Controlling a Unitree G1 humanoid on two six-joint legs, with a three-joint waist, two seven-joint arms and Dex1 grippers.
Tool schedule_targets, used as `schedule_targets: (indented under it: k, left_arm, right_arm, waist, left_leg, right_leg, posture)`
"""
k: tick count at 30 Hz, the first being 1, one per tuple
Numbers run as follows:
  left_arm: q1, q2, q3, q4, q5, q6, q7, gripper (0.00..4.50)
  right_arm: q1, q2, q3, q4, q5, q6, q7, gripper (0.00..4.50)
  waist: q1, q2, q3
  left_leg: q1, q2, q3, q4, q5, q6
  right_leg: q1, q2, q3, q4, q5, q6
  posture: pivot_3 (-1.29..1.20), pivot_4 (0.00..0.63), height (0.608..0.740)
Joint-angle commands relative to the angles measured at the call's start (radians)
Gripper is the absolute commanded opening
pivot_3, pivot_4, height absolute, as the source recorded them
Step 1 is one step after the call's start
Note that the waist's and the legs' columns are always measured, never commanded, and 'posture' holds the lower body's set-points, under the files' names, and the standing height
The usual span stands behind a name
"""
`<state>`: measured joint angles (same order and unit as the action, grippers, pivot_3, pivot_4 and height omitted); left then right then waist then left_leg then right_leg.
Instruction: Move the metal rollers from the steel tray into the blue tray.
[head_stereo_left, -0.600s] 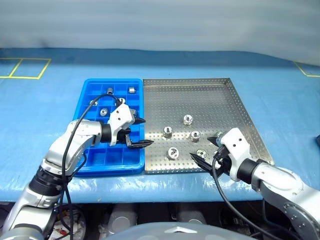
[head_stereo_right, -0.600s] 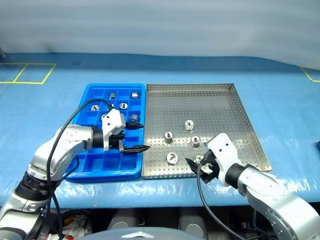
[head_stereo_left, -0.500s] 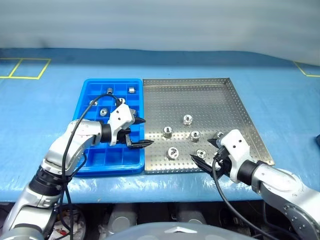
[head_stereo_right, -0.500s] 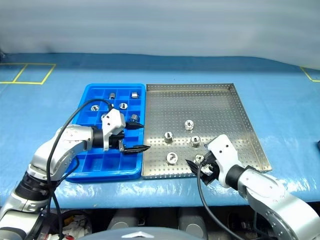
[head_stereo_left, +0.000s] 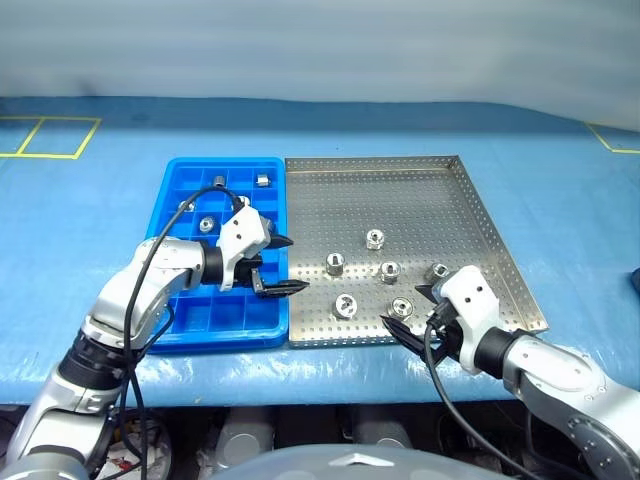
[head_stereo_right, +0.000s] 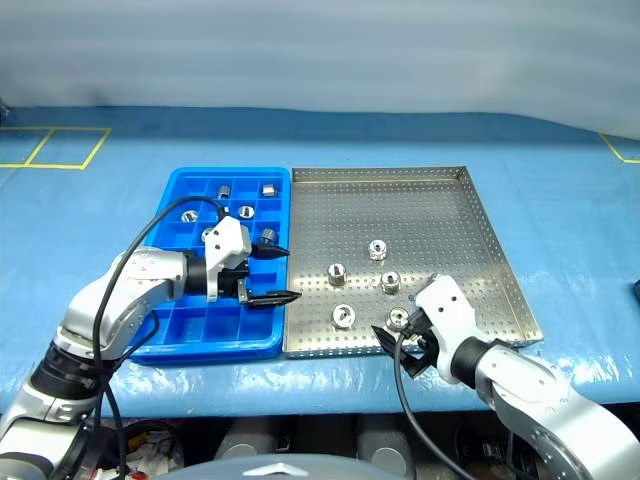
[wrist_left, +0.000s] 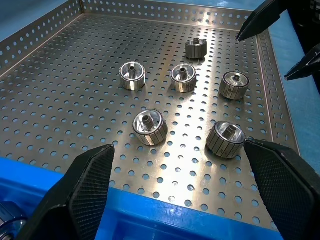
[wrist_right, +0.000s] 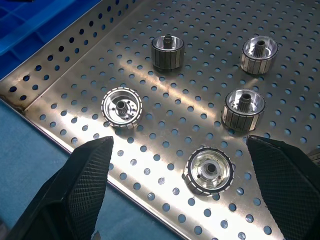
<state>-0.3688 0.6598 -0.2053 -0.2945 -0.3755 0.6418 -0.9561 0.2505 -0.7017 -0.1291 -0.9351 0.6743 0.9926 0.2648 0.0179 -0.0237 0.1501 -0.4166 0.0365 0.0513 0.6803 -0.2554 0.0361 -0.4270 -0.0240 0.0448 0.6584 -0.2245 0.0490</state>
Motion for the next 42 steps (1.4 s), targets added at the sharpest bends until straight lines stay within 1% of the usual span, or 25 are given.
schedule_targets:
  k: [1, 16, 19, 21, 25, 28, 31, 35, 38, 42]
  left_arm:
    - [-0.012, -0.003, 0.020, -0.028, -0.020, 0.012, 0.002, 4.50]
    - [-0.021, -0.014, 0.024, -0.023, -0.022, 0.043, 0.013, 4.50]
    - [-0.033, -0.018, 0.020, -0.020, -0.025, 0.047, 0.009, 4.50]
    - [-0.075, -0.030, 0.006, -0.002, -0.020, 0.085, 0.023, 4.50]
    - [-0.185, -0.090, -0.030, 0.075, 0.003, 0.143, 0.052, 4.50]
    - [-0.291, -0.132, -0.112, 0.147, 0.034, 0.119, -0.002, 4.50]
    - [-0.391, -0.176, -0.218, 0.261, 0.102, 0.043, -0.068, 4.50]
    - [-0.475, -0.230, -0.316, 0.432, 0.195, -0.065, -0.122, 4.50]
    - [-0.515, -0.284, -0.346, 0.558, 0.254, -0.136, -0.125, 4.50]
    - [-0.542, -0.333, -0.368, 0.677, 0.326, -0.213, -0.121, 4.50]
  right_arm:
    - [-0.002, 0.008, -0.025, -0.047, 0.007, 0.003, -0.009, 4.48]
    - [-0.002, 0.028, -0.025, -0.043, -0.001, 0.027, -0.030, 4.48]
    - [0.002, 0.029, -0.028, -0.047, -0.001, 0.025, -0.031, 4.48]
    - [0.003, 0.030, -0.031, -0.049, 0.000, 0.024, -0.032, 4.48]
    - [-0.008, 0.033, -0.031, -0.042, -0.002, 0.023, -0.036, 4.48]
    - [-0.016, 0.036, -0.025, -0.040, -0.005, 0.022, -0.040, 4.48]
    - [-0.023, 0.044, -0.016, -0.041, -0.010, 0.019, -0.046, 4.48]
    - [-0.013, 0.064, -0.011, -0.052, -0.018, 0.013, -0.065, 4.48]
    - [0.004, 0.087, -0.007, -0.061, -0.027, 0.008, -0.082, 4.48]
    - [0.025, 0.123, -0.002, -0.073, -0.042, 0.001, -0.104, 4.48]
  waist:
    - [0.000, 0.000, 0.000]
    - [-0.001, 0.000, 0.000]
    - [-0.002, 0.000, 0.000]
    - [-0.001, 0.000, 0.000]
    - [0.004, 0.000, 0.000]
    - [0.002, 0.000, 0.000]
    - [0.003, 0.000, 0.000]
    - [-0.003, 0.000, 0.000]
    - [-0.006, 0.000, 0.000]
    - [-0.009, 0.000, 0.000]
  left_leg:
    - [0.000, 0.000, 0.000, 0.000, 0.000, 0.000]
    - [0.000, 0.000, 0.000, 0.000, 0.000, 0.000]
    - [0.000, 0.000, 0.000, 0.001, 0.000, 0.000]
    - [0.000, 0.000, 0.000, 0.001, 0.000, 0.000]
    - [0.000, -0.001, -0.001, 0.003, 0.000, 0.001]
    - [0.000, -0.002, -0.001, 0.003, 0.000, 0.001]
    - [-0.001, -0.007, -0.002, 0.003, 0.000, 0.001]
    - [-0.001, -0.008, -0.002, 0.002, 0.000, 0.001]
    - [-0.002, -0.008, -0.003, 0.002, 0.000, 0.001]
    - [-0.004, -0.009, -0.003, 0.003, 0.000, 0.002]
  right_leg:
    - [0.000, 0.000, 0.000, 0.000, 0.000, 0.000]
    - [0.000, 0.000, 0.000, 0.000, 0.000, 0.000]
    - [0.000, 0.000, 0.000, 0.000, 0.000, 0.000]
    - [0.000, 0.000, 0.000, 0.000, 0.000, 0.000]
    - [0.001, 0.000, 0.000, 0.000, 0.000, 0.001]
    - [0.002, 0.000, 0.000, 0.000, 0.001, 0.002]
    - [0.002, 0.001, 0.000, 0.000, 0.001, 0.001]
    - [0.001, 0.001, 0.001, 0.000, 0.000, 0.002]
    - [0.000, 0.002, 0.001, 0.000, 0.000, 0.002]
    - [0.000, 0.001, 0.001, 0.000, 0.000, 0.002]
  posture:
    - [0.06, 0.150, 0.740]
    - [0.05, 0.150, 0.740]
    - [0.05, 0.150, 0.740]
    - [0.05, 0.150, 0.740]
    - [0.06, 0.150, 0.740]
    - [0.06, 0.150, 0.740]
    - [0.05, 0.150, 0.740]
    - [0.03, 0.150, 0.740]
    - [0.01, 0.150, 0.740]
    - [-0.02, 0.150, 0.740]
